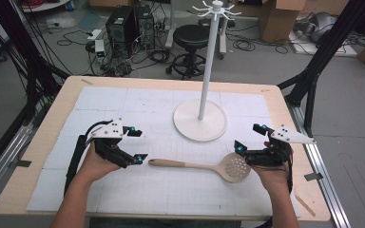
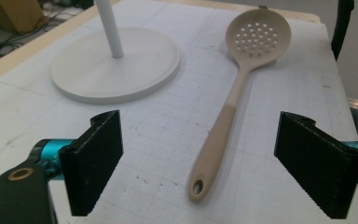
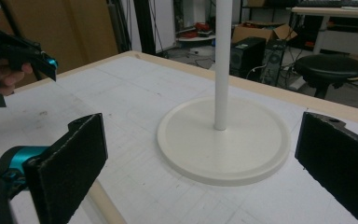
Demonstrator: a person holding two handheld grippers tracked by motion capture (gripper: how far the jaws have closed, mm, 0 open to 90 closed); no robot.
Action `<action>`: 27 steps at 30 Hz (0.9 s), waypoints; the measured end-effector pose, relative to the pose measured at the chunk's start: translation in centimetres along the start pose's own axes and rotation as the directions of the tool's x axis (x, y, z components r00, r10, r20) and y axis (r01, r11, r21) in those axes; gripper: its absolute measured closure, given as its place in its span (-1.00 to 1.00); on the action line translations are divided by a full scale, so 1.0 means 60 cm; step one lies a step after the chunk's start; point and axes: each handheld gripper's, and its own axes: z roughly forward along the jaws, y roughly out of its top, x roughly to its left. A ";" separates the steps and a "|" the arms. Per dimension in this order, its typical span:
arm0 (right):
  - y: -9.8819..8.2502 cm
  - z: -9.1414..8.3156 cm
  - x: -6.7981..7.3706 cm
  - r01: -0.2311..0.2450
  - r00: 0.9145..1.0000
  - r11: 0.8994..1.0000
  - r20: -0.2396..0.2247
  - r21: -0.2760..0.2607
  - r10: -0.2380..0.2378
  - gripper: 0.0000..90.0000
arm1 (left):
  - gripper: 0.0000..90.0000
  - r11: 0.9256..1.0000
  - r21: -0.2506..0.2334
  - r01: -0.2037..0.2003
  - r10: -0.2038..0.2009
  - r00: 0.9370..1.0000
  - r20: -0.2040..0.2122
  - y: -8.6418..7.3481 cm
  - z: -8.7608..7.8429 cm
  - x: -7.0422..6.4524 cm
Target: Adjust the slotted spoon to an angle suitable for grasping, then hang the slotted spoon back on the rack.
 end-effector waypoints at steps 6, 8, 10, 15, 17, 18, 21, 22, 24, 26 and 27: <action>0.000 -0.010 0.000 -0.003 1.000 1.000 0.001 -0.006 0.003 -0.98 | -0.79 0.999 -0.030 0.018 -0.019 0.999 -0.039 -0.003 -0.018 0.012; 0.001 -0.013 -0.001 -0.001 1.000 1.000 0.006 -0.009 0.001 -0.98 | -0.84 0.999 -0.036 0.022 -0.024 0.998 -0.056 -0.004 -0.024 0.016; 0.001 -0.015 -0.001 -0.001 1.000 1.000 0.010 -0.014 0.001 -0.98 | -0.85 0.999 -0.041 0.023 -0.025 0.997 -0.070 -0.008 -0.032 0.019; 0.000 -0.009 0.000 0.000 1.000 1.000 0.000 -0.002 0.000 -0.98 | -0.86 0.998 -0.051 0.042 -0.048 0.992 -0.117 -0.012 -0.052 0.027; -0.003 -0.004 -0.002 -0.001 1.000 1.000 -0.006 0.006 0.001 -0.98 | -0.85 0.997 -0.062 0.046 -0.054 0.990 -0.127 -0.013 -0.060 0.028; -0.004 -0.003 -0.003 0.001 1.000 1.000 -0.007 0.008 -0.001 -0.98 | -0.86 0.997 -0.065 0.046 -0.054 0.990 -0.130 -0.013 -0.062 0.027; -0.004 -0.002 -0.003 -0.002 1.000 1.000 -0.014 0.003 0.002 -0.98 | -0.87 0.997 -0.057 0.048 -0.056 0.988 -0.143 -0.014 -0.065 0.025; -0.003 -0.002 -0.004 -0.003 1.000 1.000 -0.018 -0.001 0.003 -0.98 | -0.87 0.998 -0.047 0.050 -0.056 0.987 -0.151 -0.015 -0.065 0.025; -0.002 0.000 -0.004 -0.003 1.000 1.000 -0.020 -0.001 0.003 -0.98 | -0.87 0.998 -0.040 0.054 -0.059 0.987 -0.151 -0.017 -0.066 0.024; -0.001 0.002 -0.003 -0.004 1.000 1.000 -0.023 0.002 0.004 -0.98 | -0.87 0.998 -0.044 0.055 -0.061 0.986 -0.156 -0.019 -0.068 0.024; 0.000 0.003 -0.002 0.002 1.000 1.000 -0.024 0.002 -0.002 -0.98 | -0.87 0.997 -0.049 0.056 -0.063 0.986 -0.154 -0.021 -0.070 0.025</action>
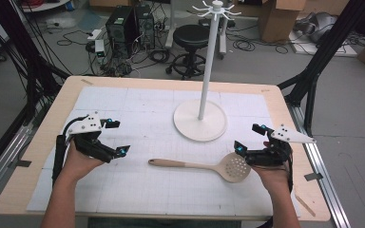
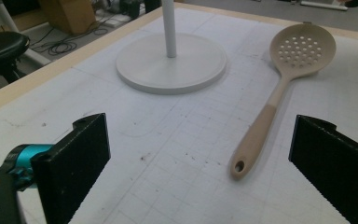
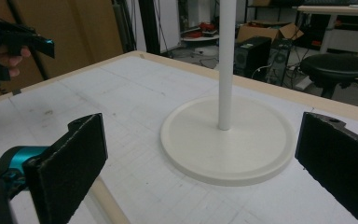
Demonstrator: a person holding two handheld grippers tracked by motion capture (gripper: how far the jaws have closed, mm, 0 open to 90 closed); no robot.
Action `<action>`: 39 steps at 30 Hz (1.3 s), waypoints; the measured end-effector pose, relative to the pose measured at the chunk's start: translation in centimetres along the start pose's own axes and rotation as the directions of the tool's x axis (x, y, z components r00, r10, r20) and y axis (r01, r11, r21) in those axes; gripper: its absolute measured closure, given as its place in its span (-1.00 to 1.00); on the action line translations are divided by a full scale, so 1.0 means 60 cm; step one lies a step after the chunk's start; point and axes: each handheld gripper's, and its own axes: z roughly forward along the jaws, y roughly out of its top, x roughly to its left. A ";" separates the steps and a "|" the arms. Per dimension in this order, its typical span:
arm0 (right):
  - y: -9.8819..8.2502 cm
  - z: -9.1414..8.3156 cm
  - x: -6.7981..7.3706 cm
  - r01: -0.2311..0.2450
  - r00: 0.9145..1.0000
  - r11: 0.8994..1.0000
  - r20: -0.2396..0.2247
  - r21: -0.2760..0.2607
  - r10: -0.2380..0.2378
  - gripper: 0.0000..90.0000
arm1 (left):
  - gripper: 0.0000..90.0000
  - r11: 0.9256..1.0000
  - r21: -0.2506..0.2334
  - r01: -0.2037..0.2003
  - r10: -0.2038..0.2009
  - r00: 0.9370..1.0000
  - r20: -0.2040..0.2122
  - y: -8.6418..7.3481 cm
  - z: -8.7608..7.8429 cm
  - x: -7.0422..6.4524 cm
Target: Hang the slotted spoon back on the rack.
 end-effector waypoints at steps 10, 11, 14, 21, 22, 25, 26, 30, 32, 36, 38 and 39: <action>0.007 0.015 0.009 -0.003 1.000 1.000 -0.029 0.018 0.004 -0.98 | -0.87 0.999 -0.031 0.042 -0.043 0.999 -0.017 -0.020 -0.014 0.009; 0.009 0.018 0.011 0.000 0.999 1.000 -0.039 0.022 0.001 -0.98 | -0.87 0.999 -0.031 0.044 -0.045 0.999 -0.022 -0.022 -0.015 0.009; 0.013 0.027 0.018 0.017 0.998 0.999 -0.059 0.028 -0.015 -0.98 | -0.87 0.999 -0.034 0.039 -0.040 0.999 -0.032 -0.025 -0.020 0.007; 0.024 0.054 0.040 0.065 0.991 0.997 -0.118 0.051 -0.058 -0.98 | -0.87 0.998 -0.039 0.052 -0.054 0.997 -0.057 -0.036 -0.040 0.011; 0.025 0.059 0.044 0.068 0.990 0.996 -0.131 0.062 -0.059 -0.98 | -0.87 0.997 -0.041 0.058 -0.061 0.996 -0.063 -0.039 -0.042 0.013; 0.032 0.077 0.056 0.093 0.986 0.991 -0.148 0.096 -0.079 -0.98 | -0.87 0.997 -0.044 0.066 -0.069 0.995 -0.075 -0.043 -0.046 0.018; 0.033 0.084 0.060 0.099 0.984 0.989 -0.160 0.107 -0.081 -0.98 | -0.87 0.997 -0.045 0.068 -0.072 0.994 -0.077 -0.044 -0.048 0.019; 0.035 0.112 0.071 0.131 0.975 0.981 -0.200 0.146 -0.100 -0.98 | -0.87 0.996 -0.055 0.067 -0.071 0.994 -0.080 -0.045 -0.050 0.020; 0.035 0.128 0.077 0.159 0.968 0.969 -0.222 0.191 -0.115 -0.98 | -0.87 0.996 -0.060 0.063 -0.068 0.995 -0.077 -0.044 -0.051 0.020; 0.032 0.153 0.090 0.215 0.950 0.942 -0.278 0.256 -0.141 -0.91 | -0.87 0.996 -0.060 0.063 -0.068 0.995 -0.074 -0.044 -0.051 0.020; 0.028 0.165 0.099 0.238 0.943 0.927 -0.296 0.290 -0.150 -0.91 | -0.87 0.996 -0.061 0.063 -0.067 0.995 -0.078 -0.044 -0.051 0.020; 0.025 0.171 0.103 0.252 0.940 0.920 -0.301 0.300 -0.159 -0.91 | -0.87 0.996 -0.060 0.060 -0.065 0.995 -0.078 -0.043 -0.050 0.020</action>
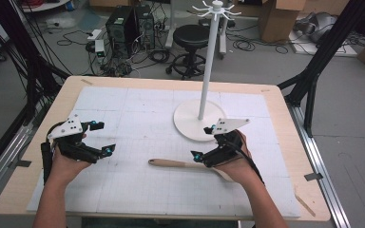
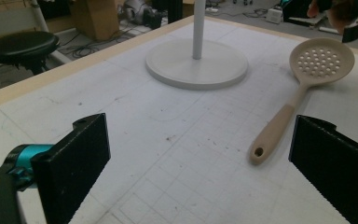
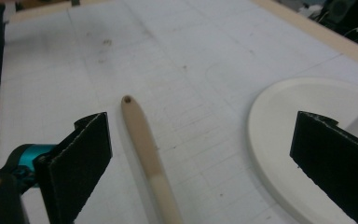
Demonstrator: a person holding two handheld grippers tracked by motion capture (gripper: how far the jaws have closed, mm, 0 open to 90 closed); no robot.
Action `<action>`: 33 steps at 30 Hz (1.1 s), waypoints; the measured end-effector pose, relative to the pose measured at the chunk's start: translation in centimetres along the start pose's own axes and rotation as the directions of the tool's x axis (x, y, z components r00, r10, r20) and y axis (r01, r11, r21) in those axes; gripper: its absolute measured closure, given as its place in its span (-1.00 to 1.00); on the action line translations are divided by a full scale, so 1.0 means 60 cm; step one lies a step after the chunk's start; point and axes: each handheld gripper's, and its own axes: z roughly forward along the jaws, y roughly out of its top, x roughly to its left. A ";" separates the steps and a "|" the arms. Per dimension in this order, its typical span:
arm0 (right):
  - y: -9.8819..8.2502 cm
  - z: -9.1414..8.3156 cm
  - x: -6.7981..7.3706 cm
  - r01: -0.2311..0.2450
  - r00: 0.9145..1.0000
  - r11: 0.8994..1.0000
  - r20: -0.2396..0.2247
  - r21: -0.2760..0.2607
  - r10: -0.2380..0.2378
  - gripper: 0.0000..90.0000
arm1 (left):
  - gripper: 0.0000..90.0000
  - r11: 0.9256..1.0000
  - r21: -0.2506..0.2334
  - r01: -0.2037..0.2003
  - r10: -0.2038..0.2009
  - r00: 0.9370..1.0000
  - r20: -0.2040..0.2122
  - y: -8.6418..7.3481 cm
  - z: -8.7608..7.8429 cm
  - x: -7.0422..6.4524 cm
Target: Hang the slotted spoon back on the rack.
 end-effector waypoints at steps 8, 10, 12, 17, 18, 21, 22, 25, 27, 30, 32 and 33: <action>-0.003 0.054 0.013 0.046 0.997 0.991 -0.061 0.129 -0.038 -0.75 | -0.87 1.000 0.005 -0.007 0.007 1.000 0.011 0.001 0.004 -0.003; -0.006 0.063 0.016 0.068 0.996 0.982 -0.076 0.179 -0.056 -0.59 | -0.87 1.000 0.011 -0.008 0.008 1.000 0.015 0.001 0.005 -0.002; -0.008 0.070 0.019 0.089 0.994 0.971 -0.079 0.220 -0.073 -0.53 | -0.87 1.000 0.012 -0.001 0.001 1.000 0.016 0.000 0.005 -0.002; -0.010 0.082 0.027 0.120 0.991 0.959 -0.085 0.256 -0.102 -0.48 | -0.87 1.000 0.014 -0.007 0.007 1.000 0.015 0.001 0.005 -0.004; -0.011 0.083 0.028 0.122 0.991 0.958 -0.092 0.261 -0.101 -0.44 | -0.87 1.000 0.013 -0.006 0.006 1.000 0.016 0.001 0.005 -0.004; -0.012 0.085 0.029 0.129 0.990 0.951 -0.098 0.280 -0.105 -0.39 | -0.87 1.000 0.017 -0.010 0.010 1.000 0.016 0.001 0.005 -0.005; -0.012 0.085 0.030 0.127 0.990 0.950 -0.098 0.285 -0.103 -0.37 | -0.87 1.000 0.016 -0.010 0.009 1.000 0.015 0.001 0.006 -0.005; -0.014 0.088 0.031 0.137 0.988 0.944 -0.104 0.300 -0.110 -0.34 | -0.87 1.000 0.020 -0.009 0.009 1.000 0.015 0.001 0.007 -0.005; -0.015 0.090 0.031 0.137 0.989 0.941 -0.102 0.310 -0.111 -0.32 | -0.87 1.000 0.023 -0.011 0.011 1.000 0.016 0.000 0.007 -0.005; -0.016 0.092 0.032 0.142 0.987 0.937 -0.111 0.318 -0.112 -0.27 | -0.87 1.000 0.018 -0.009 0.009 1.000 0.014 0.001 0.006 -0.005; -0.017 0.094 0.032 0.145 0.987 0.934 -0.120 0.327 -0.112 -0.25 | -0.87 1.000 0.019 -0.010 0.010 1.000 0.014 0.001 0.006 -0.006; -0.017 0.096 0.032 0.148 0.985 0.931 -0.130 0.334 -0.110 -0.22 | -0.87 1.000 0.019 -0.010 0.009 1.000 0.014 0.001 0.006 -0.006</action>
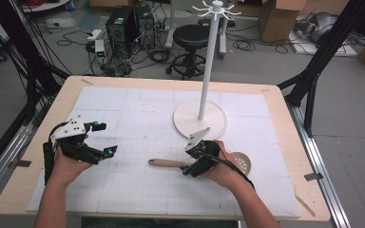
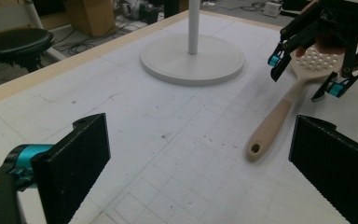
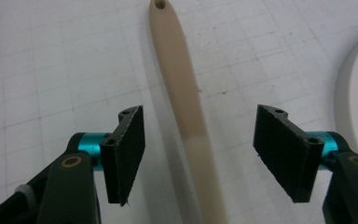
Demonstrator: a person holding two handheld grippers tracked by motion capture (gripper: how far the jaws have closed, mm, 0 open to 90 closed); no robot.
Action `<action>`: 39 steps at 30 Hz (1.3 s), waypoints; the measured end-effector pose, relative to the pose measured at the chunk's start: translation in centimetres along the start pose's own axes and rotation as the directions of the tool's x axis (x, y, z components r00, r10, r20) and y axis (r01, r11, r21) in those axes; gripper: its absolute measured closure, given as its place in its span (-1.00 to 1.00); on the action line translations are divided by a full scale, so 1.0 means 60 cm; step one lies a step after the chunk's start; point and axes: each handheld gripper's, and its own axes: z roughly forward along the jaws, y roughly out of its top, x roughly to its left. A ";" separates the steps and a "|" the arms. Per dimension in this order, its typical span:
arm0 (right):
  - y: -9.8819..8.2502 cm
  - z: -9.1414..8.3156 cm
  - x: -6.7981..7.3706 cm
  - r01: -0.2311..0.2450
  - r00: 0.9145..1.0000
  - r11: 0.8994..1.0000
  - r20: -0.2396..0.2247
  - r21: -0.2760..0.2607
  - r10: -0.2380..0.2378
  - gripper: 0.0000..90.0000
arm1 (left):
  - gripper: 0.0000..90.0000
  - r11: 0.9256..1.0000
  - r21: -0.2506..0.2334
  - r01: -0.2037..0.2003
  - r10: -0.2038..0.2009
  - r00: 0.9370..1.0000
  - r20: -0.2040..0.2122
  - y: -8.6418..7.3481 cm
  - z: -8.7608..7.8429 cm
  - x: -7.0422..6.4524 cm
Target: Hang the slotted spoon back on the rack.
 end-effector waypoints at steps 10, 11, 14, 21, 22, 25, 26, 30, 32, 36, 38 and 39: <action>0.000 0.012 -0.003 -0.017 0.998 1.000 -0.054 0.024 0.018 -0.04 | -0.87 1.000 0.004 0.001 -0.001 1.000 0.001 -0.001 0.001 0.003; 0.000 0.014 -0.003 -0.007 0.999 1.000 -0.054 0.030 0.008 -0.03 | -0.87 1.000 0.003 0.002 -0.002 1.000 0.000 -0.001 0.001 0.003; 0.000 0.021 -0.002 0.003 0.999 0.998 -0.053 0.057 0.000 0.03 | -0.87 1.000 0.001 0.001 -0.001 1.000 -0.002 -0.001 0.000 0.003; -0.004 0.027 -0.006 0.010 1.000 0.994 -0.028 0.112 -0.007 0.13 | -0.87 1.000 -0.005 0.002 -0.002 1.000 -0.004 0.000 -0.002 0.002; -0.004 0.027 -0.007 0.012 1.000 0.993 -0.026 0.116 -0.009 0.15 | -0.87 1.000 -0.005 0.003 -0.003 1.000 -0.003 0.000 -0.002 0.002; -0.007 0.027 -0.009 0.006 1.000 0.990 -0.016 0.139 -0.004 0.18 | -0.87 1.000 -0.004 0.001 -0.001 1.000 -0.001 0.000 -0.001 0.003; -0.008 0.028 -0.009 0.012 1.000 0.989 -0.015 0.149 -0.010 0.20 | -0.87 1.000 -0.002 0.000 0.000 1.000 -0.001 0.000 -0.001 0.003; -0.008 0.028 -0.011 0.009 1.000 0.989 -0.023 0.150 -0.006 0.28 | -0.87 1.000 -0.002 0.001 -0.001 1.000 -0.001 0.000 0.000 0.002; -0.008 0.028 -0.011 -0.002 1.000 0.988 -0.025 0.153 0.006 0.29 | -0.87 1.000 0.001 -0.003 0.003 1.000 0.001 0.000 0.000 0.002; -0.005 0.028 -0.011 -0.019 1.000 0.986 -0.019 0.164 0.022 0.48 | -0.87 1.000 -0.005 -0.005 0.005 1.000 -0.002 0.002 0.000 0.000; -0.004 0.028 -0.010 -0.013 1.000 0.986 -0.019 0.168 0.016 0.55 | -0.87 1.000 -0.006 -0.006 0.006 1.000 -0.003 0.002 0.000 0.000; -0.003 0.028 -0.008 -0.013 1.000 0.985 -0.017 0.171 0.016 0.56 | -0.87 1.000 -0.006 -0.006 0.006 1.000 -0.002 0.002 0.000 0.000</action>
